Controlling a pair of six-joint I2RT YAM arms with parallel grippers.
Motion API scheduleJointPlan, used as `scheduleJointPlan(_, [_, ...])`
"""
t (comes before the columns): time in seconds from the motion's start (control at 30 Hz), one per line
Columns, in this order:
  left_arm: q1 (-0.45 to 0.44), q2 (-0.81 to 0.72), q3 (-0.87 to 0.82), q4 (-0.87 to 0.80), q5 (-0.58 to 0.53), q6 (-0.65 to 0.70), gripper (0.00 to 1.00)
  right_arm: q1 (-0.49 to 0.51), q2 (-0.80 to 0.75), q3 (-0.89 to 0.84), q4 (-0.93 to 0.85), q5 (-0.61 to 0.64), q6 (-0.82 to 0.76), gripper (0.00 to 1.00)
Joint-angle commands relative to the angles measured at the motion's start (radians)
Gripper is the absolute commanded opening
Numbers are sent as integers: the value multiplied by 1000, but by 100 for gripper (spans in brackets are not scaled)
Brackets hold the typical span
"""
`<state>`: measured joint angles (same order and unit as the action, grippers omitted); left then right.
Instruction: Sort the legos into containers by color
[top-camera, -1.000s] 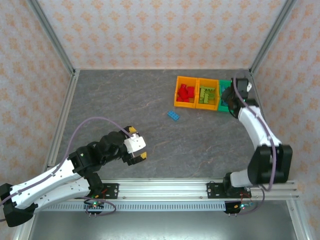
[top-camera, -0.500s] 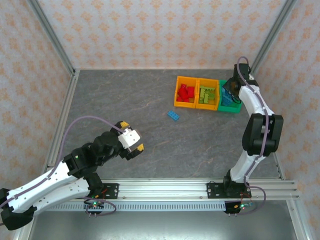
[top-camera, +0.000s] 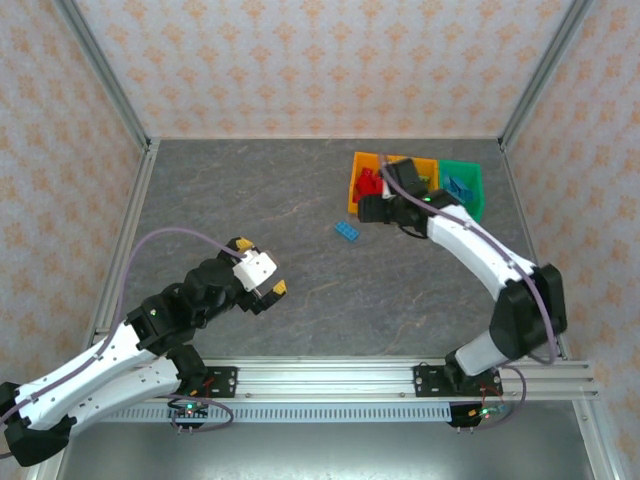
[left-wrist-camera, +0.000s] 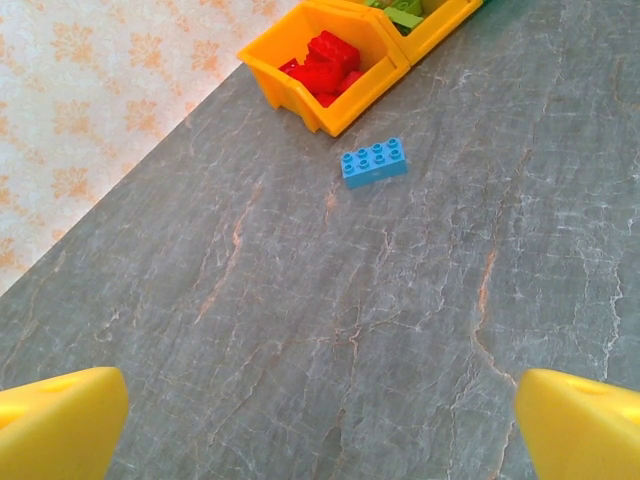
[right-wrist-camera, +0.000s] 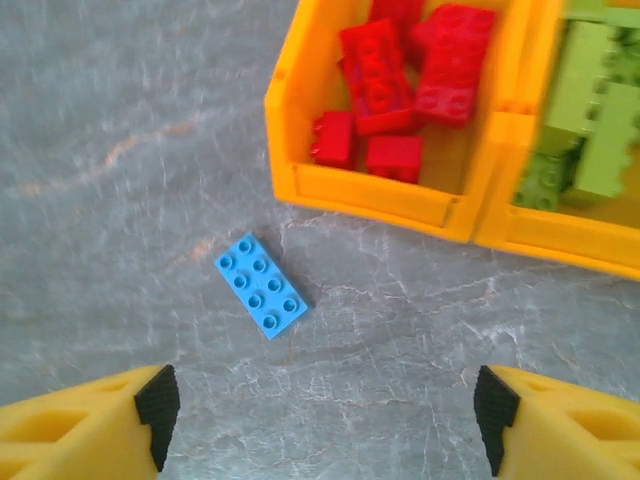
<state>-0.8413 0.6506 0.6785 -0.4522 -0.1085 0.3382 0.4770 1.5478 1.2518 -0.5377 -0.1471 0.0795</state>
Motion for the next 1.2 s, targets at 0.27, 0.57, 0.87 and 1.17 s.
scheduleJointPlan(0.27, [14,9,9,8,14,5,100,91,434,203,-110,74,-161,78])
scheduleJointPlan(0.57, [14,12,12,0,18,8,100,94,486,204,-94,64,-161,45])
scheduleJointPlan(0.87, [14,-1,13,-5,20,5,100,94,370,115,-51,33,-123,32])
scheduleJointPlan(1.17, [14,7,18,-8,32,6,100,95,443,257,-91,70,-63,80])
